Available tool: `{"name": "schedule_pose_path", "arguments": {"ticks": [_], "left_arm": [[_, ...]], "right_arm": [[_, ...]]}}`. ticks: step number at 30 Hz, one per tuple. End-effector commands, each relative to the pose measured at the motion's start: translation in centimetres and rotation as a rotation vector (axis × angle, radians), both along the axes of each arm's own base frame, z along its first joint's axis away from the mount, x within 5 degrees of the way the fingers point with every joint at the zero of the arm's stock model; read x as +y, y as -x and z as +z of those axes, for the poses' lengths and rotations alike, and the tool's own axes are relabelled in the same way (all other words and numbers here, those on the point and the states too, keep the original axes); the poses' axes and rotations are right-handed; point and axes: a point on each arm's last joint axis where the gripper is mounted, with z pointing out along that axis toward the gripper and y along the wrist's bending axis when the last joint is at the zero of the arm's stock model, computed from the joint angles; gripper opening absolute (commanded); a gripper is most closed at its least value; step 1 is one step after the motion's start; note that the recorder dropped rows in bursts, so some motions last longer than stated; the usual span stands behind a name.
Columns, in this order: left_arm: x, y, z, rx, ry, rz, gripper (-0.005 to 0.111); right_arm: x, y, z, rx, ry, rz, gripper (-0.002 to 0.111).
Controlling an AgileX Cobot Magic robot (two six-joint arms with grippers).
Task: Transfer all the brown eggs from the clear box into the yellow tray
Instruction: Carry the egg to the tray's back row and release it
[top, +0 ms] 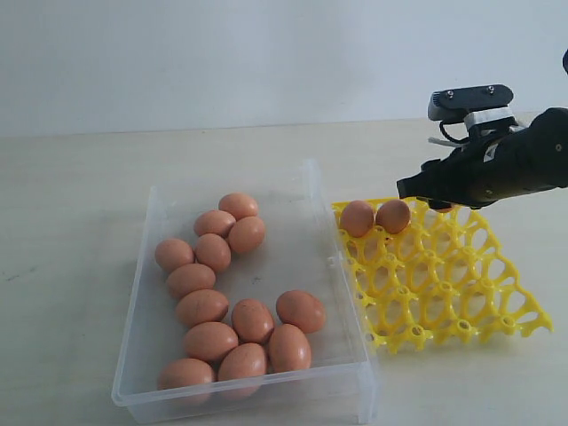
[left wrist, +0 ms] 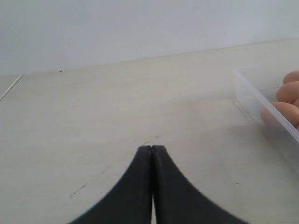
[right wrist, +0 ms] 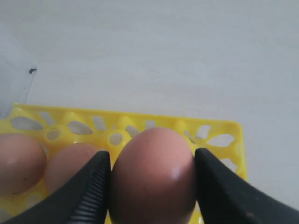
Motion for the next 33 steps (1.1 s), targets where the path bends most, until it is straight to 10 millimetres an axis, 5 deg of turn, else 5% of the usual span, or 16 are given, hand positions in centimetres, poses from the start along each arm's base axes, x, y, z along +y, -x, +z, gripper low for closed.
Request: {"name": "schedule_pose_path", "arguments": {"ticks": [1, 5, 16, 26, 33], "left_arm": [[0.0, 0.0, 0.3, -0.018, 0.005, -0.001, 0.0], [0.0, 0.0, 0.3, -0.018, 0.005, -0.001, 0.0], [0.0, 0.0, 0.3, -0.018, 0.005, -0.001, 0.0], [0.0, 0.0, 0.3, -0.018, 0.005, -0.001, 0.0], [0.0, 0.0, 0.3, -0.018, 0.005, -0.001, 0.0]], "right_arm": [[-0.1, -0.2, 0.2, -0.025, -0.002, -0.001, 0.018], [-0.1, -0.2, 0.2, -0.031, -0.003, -0.001, 0.044], [-0.1, -0.2, 0.2, -0.034, -0.004, -0.001, 0.061], [-0.1, -0.1, 0.4, -0.031, -0.005, -0.003, 0.061], [1.4, 1.0, 2.8, -0.051, -0.041, 0.017, 0.056]]}}
